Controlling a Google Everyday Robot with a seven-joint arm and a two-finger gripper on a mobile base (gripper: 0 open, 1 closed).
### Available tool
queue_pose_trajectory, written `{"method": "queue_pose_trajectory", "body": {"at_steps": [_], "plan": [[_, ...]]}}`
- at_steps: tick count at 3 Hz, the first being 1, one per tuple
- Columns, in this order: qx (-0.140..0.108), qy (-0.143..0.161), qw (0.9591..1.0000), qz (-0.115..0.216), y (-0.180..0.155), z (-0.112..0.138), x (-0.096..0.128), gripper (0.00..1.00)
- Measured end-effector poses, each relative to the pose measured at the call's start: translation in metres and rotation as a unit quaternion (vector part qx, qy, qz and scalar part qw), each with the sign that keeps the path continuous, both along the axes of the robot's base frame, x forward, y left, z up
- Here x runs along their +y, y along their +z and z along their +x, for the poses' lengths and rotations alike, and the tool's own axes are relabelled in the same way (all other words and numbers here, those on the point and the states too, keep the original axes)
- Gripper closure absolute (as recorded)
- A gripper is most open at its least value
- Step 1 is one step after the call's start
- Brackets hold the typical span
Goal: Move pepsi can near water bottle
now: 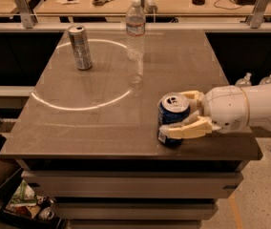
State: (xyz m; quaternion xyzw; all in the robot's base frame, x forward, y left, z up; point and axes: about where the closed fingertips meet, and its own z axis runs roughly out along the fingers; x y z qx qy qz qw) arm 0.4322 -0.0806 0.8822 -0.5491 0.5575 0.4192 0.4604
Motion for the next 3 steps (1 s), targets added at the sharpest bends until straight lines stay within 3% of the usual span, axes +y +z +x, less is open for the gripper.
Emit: {"method": "queue_pose_trajectory", "body": {"at_steps": [1,2,3], "plan": [[-0.001,0.002,1.0000,0.000,0.001,0.000,0.002,1.00],[0.001,-0.004,1.0000,0.005,0.007,0.013,0.001,1.00],[0.008,-0.035,0.9991,0.025,0.026,0.049,-0.008,1.00]]}}
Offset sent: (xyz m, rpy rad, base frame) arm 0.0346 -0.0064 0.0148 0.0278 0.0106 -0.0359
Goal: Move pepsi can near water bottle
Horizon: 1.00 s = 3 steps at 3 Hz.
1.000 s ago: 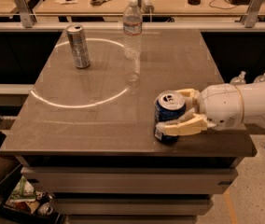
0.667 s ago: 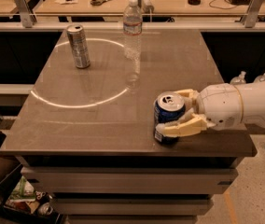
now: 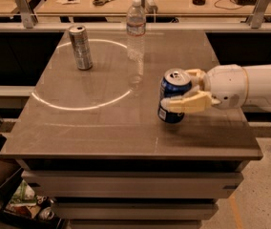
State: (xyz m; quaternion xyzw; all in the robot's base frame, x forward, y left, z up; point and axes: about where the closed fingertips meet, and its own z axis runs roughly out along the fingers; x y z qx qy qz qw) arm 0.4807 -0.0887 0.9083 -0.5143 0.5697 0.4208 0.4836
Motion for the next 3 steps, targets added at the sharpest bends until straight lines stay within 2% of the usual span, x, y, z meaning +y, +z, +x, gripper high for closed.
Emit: {"method": "queue_pose_trajectory", "body": {"at_steps": [1,2,3], "plan": [[0.001,-0.046,0.9988,0.018,0.026,0.042,-0.016,1.00],[0.004,-0.086,0.9961,0.018,0.045,0.078,-0.029,1.00],[0.009,-0.126,0.9920,-0.002,0.057,0.119,-0.040,1.00]]}}
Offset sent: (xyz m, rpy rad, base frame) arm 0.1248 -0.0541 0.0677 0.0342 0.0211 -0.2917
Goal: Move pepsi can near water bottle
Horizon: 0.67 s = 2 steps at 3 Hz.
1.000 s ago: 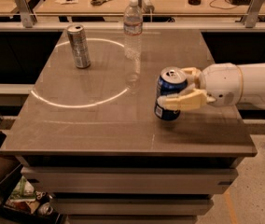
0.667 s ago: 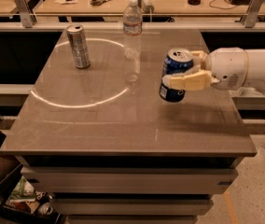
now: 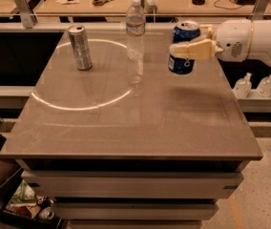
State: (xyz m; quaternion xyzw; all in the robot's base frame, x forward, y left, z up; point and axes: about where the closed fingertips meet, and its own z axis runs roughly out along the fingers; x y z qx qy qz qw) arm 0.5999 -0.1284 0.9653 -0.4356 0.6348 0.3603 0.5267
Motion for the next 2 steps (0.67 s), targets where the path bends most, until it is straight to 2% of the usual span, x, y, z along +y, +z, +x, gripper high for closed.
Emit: {"method": "queue_pose_trajectory", "body": {"at_steps": [1,2], "plan": [[-0.004,-0.033,0.9993,-0.014,-0.001,0.044,-0.008,1.00],[-0.021,-0.068,0.9975,-0.007,-0.016,0.084,-0.017,1.00]]}}
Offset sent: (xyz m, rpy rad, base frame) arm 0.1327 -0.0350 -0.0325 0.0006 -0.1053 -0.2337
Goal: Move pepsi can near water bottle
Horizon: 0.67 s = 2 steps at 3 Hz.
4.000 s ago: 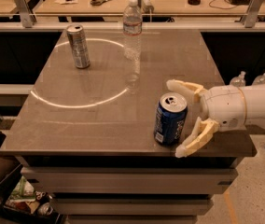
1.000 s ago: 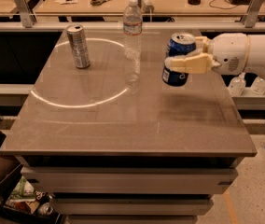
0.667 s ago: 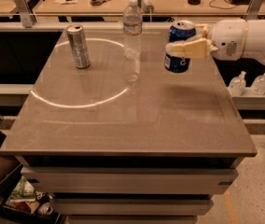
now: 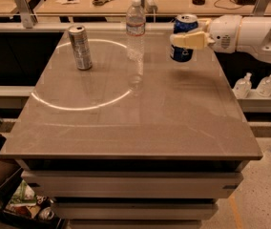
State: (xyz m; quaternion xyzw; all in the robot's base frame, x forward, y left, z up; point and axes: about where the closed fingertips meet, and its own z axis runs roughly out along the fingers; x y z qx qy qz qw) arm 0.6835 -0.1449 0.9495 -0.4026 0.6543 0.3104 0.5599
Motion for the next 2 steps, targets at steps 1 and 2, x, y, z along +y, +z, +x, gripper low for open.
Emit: {"method": "queue_pose_trajectory", "body": {"at_steps": [1,2], "plan": [[-0.022,-0.030,0.9993,0.009,-0.018,0.028,-0.009,1.00],[-0.032,-0.058,0.9978,0.004,-0.039,0.048,-0.011,1.00]]}}
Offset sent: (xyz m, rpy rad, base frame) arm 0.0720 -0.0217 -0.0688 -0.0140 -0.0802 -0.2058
